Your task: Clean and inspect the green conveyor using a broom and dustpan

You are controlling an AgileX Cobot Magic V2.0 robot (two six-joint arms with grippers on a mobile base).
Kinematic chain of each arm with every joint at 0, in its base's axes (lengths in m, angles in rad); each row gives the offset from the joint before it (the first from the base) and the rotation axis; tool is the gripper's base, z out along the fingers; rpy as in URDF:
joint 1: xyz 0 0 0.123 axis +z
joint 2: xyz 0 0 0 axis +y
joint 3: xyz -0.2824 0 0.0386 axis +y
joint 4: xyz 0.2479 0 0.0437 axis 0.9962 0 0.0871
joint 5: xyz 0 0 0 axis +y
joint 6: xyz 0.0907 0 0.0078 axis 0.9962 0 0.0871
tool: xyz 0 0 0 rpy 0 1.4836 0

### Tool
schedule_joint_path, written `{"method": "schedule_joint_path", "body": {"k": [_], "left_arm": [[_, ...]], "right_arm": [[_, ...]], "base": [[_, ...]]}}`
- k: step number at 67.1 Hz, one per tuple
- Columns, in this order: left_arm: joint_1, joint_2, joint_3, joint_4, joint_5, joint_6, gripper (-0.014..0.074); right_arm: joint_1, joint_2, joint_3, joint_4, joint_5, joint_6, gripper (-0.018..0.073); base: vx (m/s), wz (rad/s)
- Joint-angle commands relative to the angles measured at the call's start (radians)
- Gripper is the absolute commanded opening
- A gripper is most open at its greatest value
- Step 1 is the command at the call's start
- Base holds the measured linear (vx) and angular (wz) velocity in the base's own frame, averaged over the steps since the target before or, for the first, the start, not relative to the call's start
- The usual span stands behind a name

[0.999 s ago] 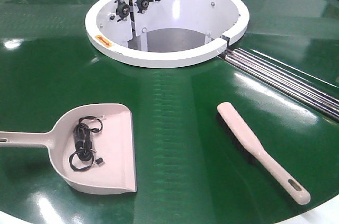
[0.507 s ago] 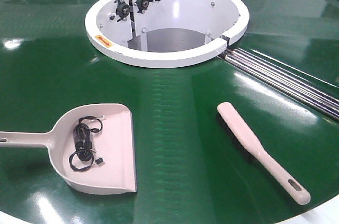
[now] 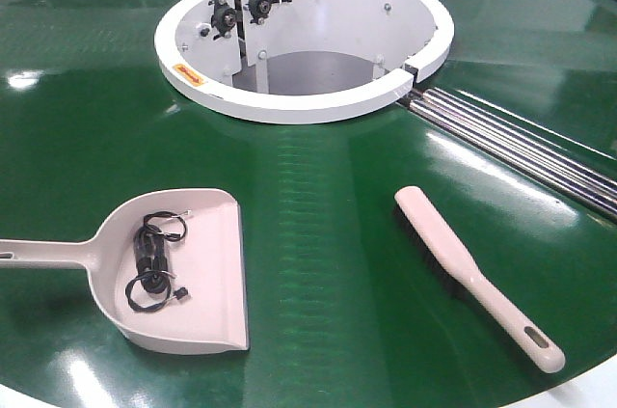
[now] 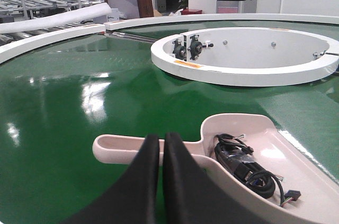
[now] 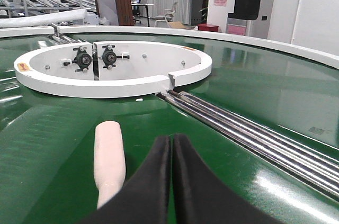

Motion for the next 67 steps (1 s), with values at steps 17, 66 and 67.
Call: {"method": "schedule_joint_path", "body": {"k": [17,66,67], "left_arm": [[0.003,-0.014,0.01,-0.004,-0.076,-0.01,-0.0006],[0.003,-0.014,0.01,-0.004,-0.076,-0.01,-0.0006],[0.003,-0.014,0.01,-0.004,-0.076,-0.01,-0.0006]], "right_arm": [[-0.002,-0.011,0.003,-0.006,-0.085,0.0,-0.0008],[-0.002,-0.011,0.003,-0.006,-0.082,0.0,-0.0008],[-0.002,-0.011,0.003,-0.006,-0.082,0.0,-0.0008]], "base": [[0.0,0.0],[0.0,0.0],[0.0,0.0]]}}
